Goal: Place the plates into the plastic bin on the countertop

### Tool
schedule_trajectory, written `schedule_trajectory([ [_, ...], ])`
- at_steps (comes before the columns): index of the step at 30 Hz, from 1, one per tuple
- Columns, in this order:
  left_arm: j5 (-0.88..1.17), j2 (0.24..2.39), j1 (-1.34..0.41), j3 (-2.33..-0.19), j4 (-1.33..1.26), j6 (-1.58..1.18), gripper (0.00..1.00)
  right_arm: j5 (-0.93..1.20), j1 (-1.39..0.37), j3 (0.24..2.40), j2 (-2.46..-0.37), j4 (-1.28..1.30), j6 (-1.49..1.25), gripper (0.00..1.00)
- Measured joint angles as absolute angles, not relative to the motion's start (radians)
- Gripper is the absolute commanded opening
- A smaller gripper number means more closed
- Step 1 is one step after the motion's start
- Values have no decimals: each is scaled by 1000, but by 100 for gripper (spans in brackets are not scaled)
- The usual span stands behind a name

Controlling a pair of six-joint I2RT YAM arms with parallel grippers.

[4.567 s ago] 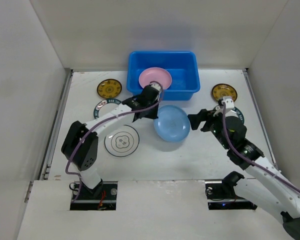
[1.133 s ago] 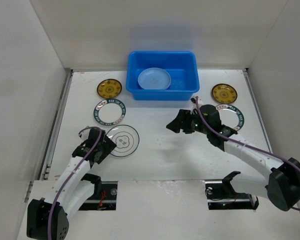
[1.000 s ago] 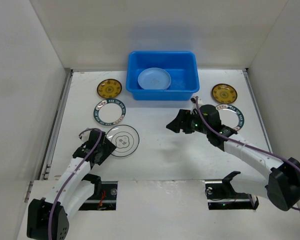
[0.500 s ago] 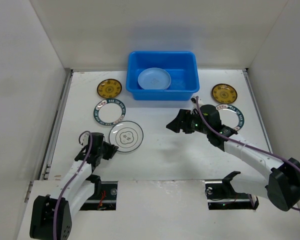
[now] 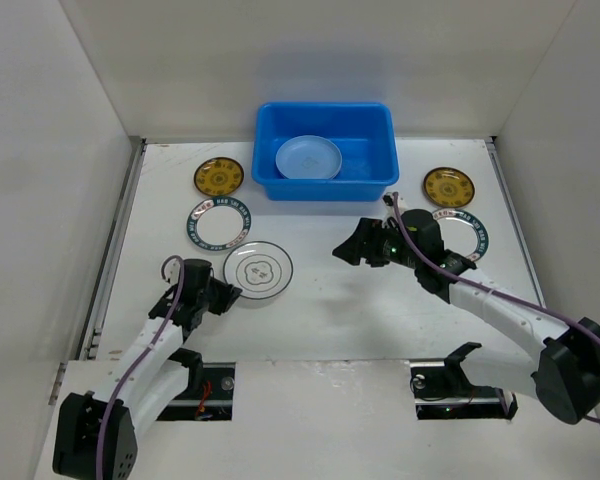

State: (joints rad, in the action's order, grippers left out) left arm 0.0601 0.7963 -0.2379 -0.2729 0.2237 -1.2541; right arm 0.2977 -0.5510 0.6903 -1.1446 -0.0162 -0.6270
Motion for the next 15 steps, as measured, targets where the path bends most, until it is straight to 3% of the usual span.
schedule_trajectory([
  [15, -28, 799, -376, -375, 265, -1253, 0, 303, -532, 690, -1113, -16, -627, 84],
])
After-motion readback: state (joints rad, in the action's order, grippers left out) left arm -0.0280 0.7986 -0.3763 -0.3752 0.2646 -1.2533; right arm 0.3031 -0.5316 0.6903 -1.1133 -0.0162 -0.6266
